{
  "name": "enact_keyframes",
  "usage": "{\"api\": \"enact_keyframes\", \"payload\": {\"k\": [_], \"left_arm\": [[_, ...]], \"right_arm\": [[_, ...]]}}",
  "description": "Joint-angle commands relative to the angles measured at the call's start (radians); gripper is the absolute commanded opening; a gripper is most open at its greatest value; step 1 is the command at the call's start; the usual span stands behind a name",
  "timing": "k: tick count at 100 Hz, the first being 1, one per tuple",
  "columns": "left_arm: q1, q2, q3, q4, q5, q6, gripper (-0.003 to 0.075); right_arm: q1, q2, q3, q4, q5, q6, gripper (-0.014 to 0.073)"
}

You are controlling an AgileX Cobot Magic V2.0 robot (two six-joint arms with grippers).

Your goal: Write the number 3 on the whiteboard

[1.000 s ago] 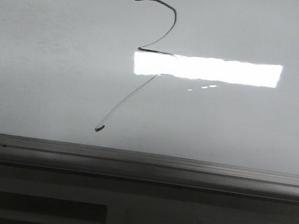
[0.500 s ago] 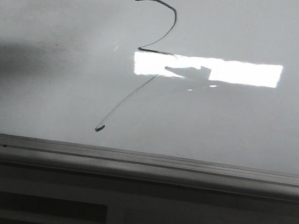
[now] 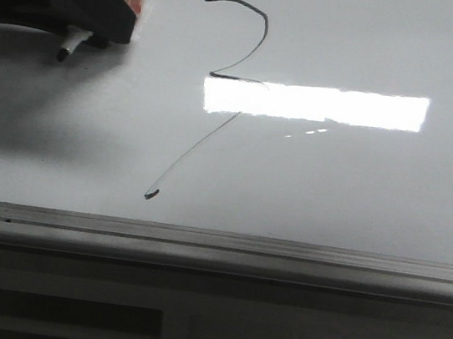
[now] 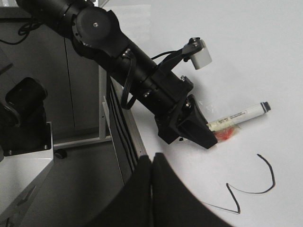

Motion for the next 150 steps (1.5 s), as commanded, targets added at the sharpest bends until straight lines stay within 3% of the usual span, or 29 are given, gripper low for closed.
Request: {"api": "enact_keyframes", "payload": {"k": [1, 38, 62, 97, 123, 150], "left_arm": [[-0.001, 0.016, -0.025, -0.018, -0.063, -0.009, -0.0021], [-0.001, 0.100, -0.024, -0.018, -0.190, -0.007, -0.0008], [-0.001, 0.145, -0.024, -0.016, -0.229, 0.000, 0.0238], [-0.001, 0.181, -0.024, -0.016, -0.249, 0.000, 0.0272], [-0.001, 0.180, -0.024, -0.016, -0.251, 0.000, 0.0496], [-0.001, 0.178, -0.024, -0.016, -0.264, 0.000, 0.0497]], "right_arm": [[-0.007, -0.016, -0.022, 0.023, -0.068, 0.003, -0.0061], [-0.007, -0.043, -0.022, 0.023, -0.075, 0.003, -0.0061], [-0.007, -0.045, -0.022, 0.023, -0.075, 0.003, -0.0061], [-0.007, -0.045, -0.022, 0.016, -0.096, 0.003, -0.0061], [-0.007, -0.045, -0.022, 0.016, -0.096, 0.003, -0.0061], [-0.007, -0.045, -0.022, 0.016, -0.096, 0.003, -0.0061]]}}
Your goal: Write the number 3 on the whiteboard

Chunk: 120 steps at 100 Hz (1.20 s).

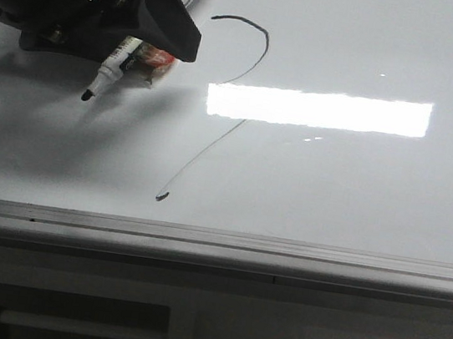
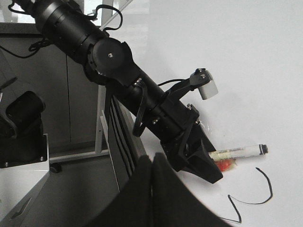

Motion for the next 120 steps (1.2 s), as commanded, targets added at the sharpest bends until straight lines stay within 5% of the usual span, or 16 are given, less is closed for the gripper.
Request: {"api": "enact_keyframes", "payload": {"k": [1, 35, 52, 71, 86, 120], "left_arm": [[0.034, 0.047, 0.012, 0.009, -0.217, 0.004, 0.0497], [0.034, -0.220, 0.012, 0.063, -0.215, 0.005, 0.0496], [0.034, -0.455, 0.012, 0.191, -0.043, 0.007, 0.0481], [0.034, -0.731, 0.041, 0.317, 0.032, 0.007, 0.0218], [0.034, -0.920, 0.105, 0.335, 0.060, 0.007, -0.0022], [0.034, -1.103, 0.277, 0.353, 0.105, 0.007, -0.0021]], "right_arm": [[-0.005, -0.008, -0.024, 0.018, -0.077, -0.002, -0.0061], [-0.005, -0.066, -0.023, -0.023, -0.161, -0.002, -0.0061], [-0.005, -0.138, 0.008, -0.073, -0.185, -0.002, -0.0061], [-0.007, -0.269, 0.213, -0.271, -0.386, 0.136, -0.0061], [-0.007, -0.377, 0.422, -0.274, -0.559, 0.156, -0.0061], [-0.007, -0.460, 0.688, -0.274, -0.722, 0.156, -0.0061]]}}
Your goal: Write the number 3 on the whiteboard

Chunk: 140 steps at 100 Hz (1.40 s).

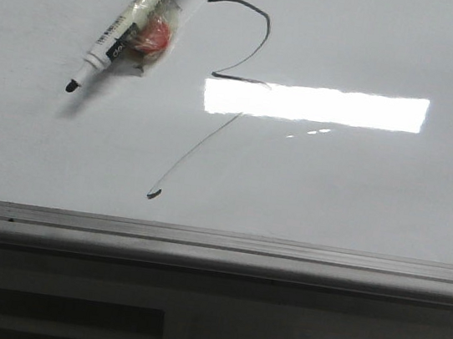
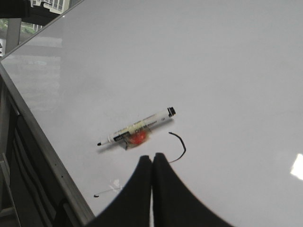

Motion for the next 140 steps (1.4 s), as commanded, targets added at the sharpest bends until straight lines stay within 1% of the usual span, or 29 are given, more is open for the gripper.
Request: {"api": "enact_keyframes", "payload": {"k": [1, 15, 88, 94, 100, 109, 116, 124, 140], "left_arm": [[0.001, -0.001, 0.005, -0.008, -0.037, -0.003, -0.0021], [0.001, -0.003, 0.013, -0.010, -0.018, -0.003, -0.0021], [0.001, -0.005, 0.043, -0.012, -0.024, -0.003, -0.0021], [0.008, -0.005, 0.060, 0.052, -0.048, -0.001, -0.0021], [0.024, -0.005, 0.092, 0.153, -0.065, -0.001, -0.0021], [0.079, -0.007, 0.180, 0.258, -0.122, -0.021, -0.0021], [0.137, -0.007, 0.254, 0.313, -0.195, -0.082, -0.0021], [0.211, -0.007, 0.320, 0.372, -0.257, -0.198, -0.0021], [0.320, -0.007, 0.394, 0.563, -0.264, -0.470, -0.0021]], "right_arm": [[-0.006, 0.007, 0.005, -0.006, -0.111, 0.004, -0.0061], [-0.006, 0.007, 0.027, -0.006, -0.107, 0.004, -0.0061], [-0.006, 0.007, 0.028, -0.006, -0.105, 0.004, -0.0061], [-0.006, 0.007, 0.028, -0.006, -0.105, 0.004, -0.0061], [-0.006, 0.007, 0.028, -0.006, -0.105, 0.004, -0.0061], [-0.006, 0.007, 0.028, -0.006, -0.105, 0.004, -0.0061], [-0.006, 0.007, 0.028, -0.006, -0.105, 0.004, -0.0061], [-0.006, 0.007, 0.028, -0.006, -0.105, 0.004, -0.0061], [-0.006, 0.007, 0.028, -0.006, -0.105, 0.004, -0.0061]]}}
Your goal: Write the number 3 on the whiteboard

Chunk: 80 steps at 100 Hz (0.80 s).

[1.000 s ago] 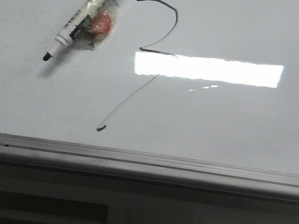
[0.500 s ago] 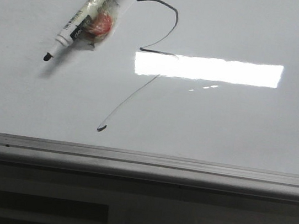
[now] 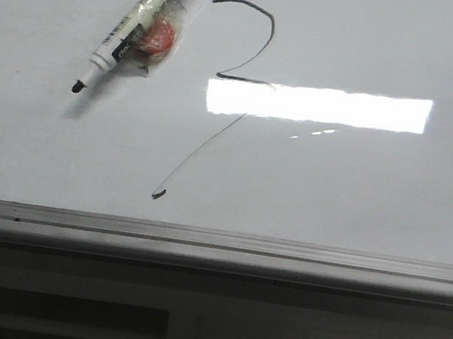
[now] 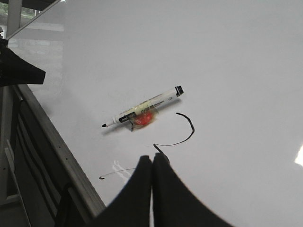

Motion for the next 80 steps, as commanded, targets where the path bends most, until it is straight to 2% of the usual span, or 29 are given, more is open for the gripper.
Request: {"api": "enact_keyframes", "payload": {"k": [1, 15, 20, 31, 49, 80], "left_arm": [[0.045, 0.011, 0.008, 0.115, -0.099, -0.174, -0.0021], [0.059, 0.007, 0.078, 0.169, -0.133, -0.337, -0.0021], [0.059, -0.009, 0.076, 0.169, -0.075, -0.363, -0.0021], [0.059, -0.041, 0.076, 0.169, -0.067, -0.365, -0.0021], [0.059, -0.134, 0.076, 0.162, 0.024, -0.365, -0.0021], [0.059, -0.194, 0.076, 0.162, 0.028, -0.365, -0.0021]], "right_arm": [[-0.006, 0.007, -0.027, -0.005, -0.084, 0.001, -0.0061], [-0.006, 0.007, -0.027, -0.005, -0.084, 0.001, -0.0061], [-0.006, 0.007, -0.027, -0.005, -0.084, 0.001, -0.0061], [-0.006, 0.007, -0.027, -0.005, -0.084, 0.001, -0.0061], [-0.006, 0.007, -0.027, -0.005, -0.084, 0.001, -0.0061], [-0.006, 0.007, -0.027, -0.005, -0.084, 0.001, -0.0061]]}}
